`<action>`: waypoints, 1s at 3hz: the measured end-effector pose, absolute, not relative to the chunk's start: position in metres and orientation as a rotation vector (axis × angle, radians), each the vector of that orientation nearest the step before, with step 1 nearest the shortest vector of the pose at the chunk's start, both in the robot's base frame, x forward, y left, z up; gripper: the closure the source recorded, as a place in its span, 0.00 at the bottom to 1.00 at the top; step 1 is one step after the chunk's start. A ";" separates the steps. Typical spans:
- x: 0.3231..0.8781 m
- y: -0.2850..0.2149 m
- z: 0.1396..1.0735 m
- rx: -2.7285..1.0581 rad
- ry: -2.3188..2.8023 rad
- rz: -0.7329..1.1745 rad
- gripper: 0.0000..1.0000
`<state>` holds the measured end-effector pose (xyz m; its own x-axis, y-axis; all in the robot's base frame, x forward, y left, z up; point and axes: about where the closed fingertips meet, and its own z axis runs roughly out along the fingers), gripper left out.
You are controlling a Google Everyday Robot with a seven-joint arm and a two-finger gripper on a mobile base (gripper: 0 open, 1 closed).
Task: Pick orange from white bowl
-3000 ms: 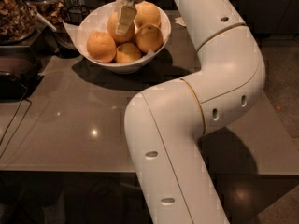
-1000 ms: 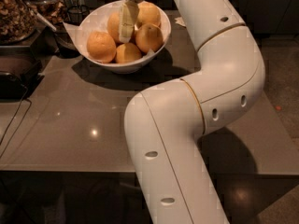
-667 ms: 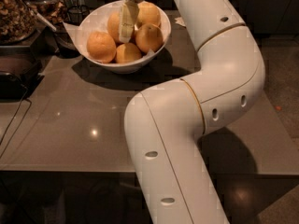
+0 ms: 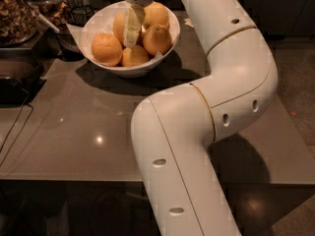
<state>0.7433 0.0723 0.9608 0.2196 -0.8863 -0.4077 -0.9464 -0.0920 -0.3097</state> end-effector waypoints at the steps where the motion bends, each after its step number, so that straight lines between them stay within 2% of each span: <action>1: 0.738 0.076 0.956 -2.031 1.673 0.178 0.00; 3: 0.736 0.074 0.947 -2.096 1.665 0.157 0.00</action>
Offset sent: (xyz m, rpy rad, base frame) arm 0.0115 -0.0099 0.0170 -0.0855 0.0981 0.0956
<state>0.7357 0.0744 0.9470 0.2623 -0.8944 -0.3624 -0.9464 -0.1651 -0.2775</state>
